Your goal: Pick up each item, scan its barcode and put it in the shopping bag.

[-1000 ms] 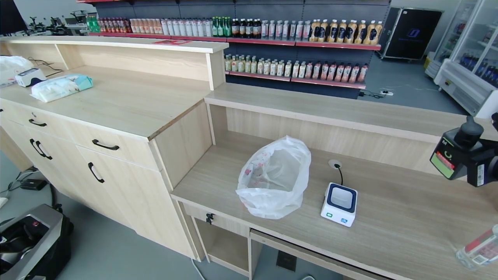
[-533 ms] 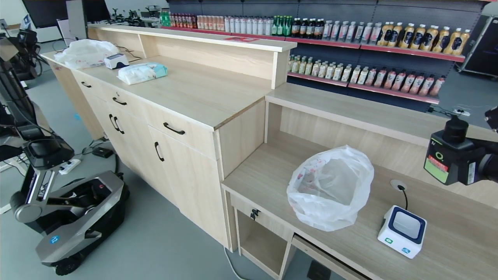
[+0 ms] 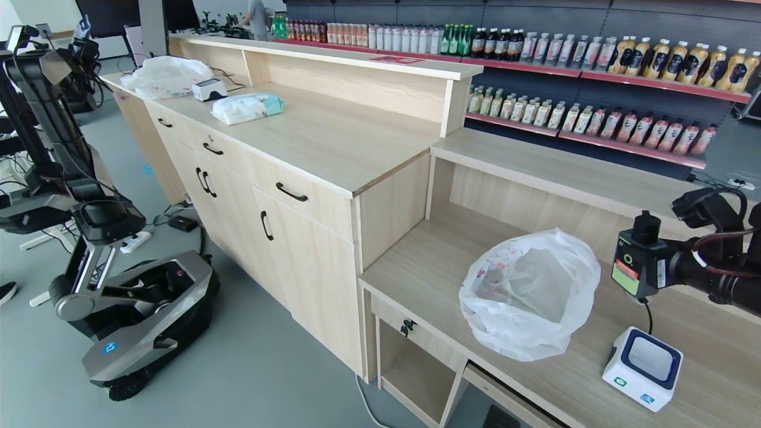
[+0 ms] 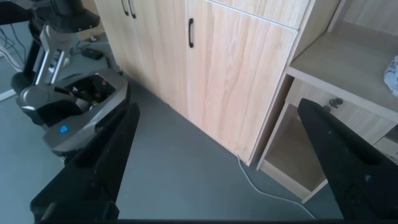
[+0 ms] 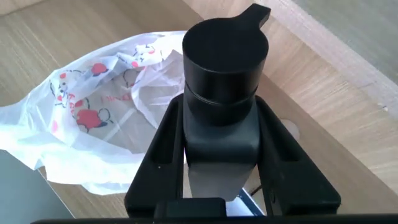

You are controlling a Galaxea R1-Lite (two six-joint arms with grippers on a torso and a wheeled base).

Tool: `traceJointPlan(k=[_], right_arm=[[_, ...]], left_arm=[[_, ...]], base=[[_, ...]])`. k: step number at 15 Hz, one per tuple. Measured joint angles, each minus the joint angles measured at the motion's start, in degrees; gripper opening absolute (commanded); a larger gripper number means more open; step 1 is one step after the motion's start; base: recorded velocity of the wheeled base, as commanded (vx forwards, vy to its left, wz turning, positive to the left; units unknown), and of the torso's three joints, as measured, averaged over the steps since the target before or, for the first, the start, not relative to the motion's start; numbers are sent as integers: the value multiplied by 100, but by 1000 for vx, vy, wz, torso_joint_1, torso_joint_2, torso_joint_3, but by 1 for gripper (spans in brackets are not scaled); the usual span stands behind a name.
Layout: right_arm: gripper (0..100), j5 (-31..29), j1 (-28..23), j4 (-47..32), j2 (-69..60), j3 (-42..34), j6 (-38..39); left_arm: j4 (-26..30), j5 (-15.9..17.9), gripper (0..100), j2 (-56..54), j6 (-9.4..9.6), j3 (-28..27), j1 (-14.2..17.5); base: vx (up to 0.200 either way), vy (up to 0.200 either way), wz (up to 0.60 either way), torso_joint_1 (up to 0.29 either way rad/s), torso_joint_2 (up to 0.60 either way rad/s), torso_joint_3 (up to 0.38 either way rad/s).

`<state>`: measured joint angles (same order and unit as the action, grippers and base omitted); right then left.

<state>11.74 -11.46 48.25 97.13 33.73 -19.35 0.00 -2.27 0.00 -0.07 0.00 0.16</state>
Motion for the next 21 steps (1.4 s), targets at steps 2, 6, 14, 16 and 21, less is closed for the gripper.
traceJointPlan(k=[2, 6, 14, 16, 21], right_arm=[[0, 279, -50, 323, 463, -33, -13], [0, 681, -72, 824, 1152, -50, -9], [0, 1414, -66, 2020, 2166, 46, 20], [0, 1684, -66, 2158, 2436, 204, 22], [0, 1894, -66, 2694, 3143, 833, 433]], left_arm=[[0, 0, 100, 0, 0, 0, 0], [0, 0, 100, 0, 0, 0, 0], [0, 0, 100, 0, 0, 0, 0], [0, 0, 100, 0, 0, 0, 0], [0, 0, 100, 0, 0, 0, 0]], base=[[0, 0, 0, 0, 0, 0], [0, 0, 0, 0, 0, 0], [0, 0, 0, 0, 0, 0], [0, 0, 0, 0, 0, 0], [0, 0, 0, 0, 0, 0]])
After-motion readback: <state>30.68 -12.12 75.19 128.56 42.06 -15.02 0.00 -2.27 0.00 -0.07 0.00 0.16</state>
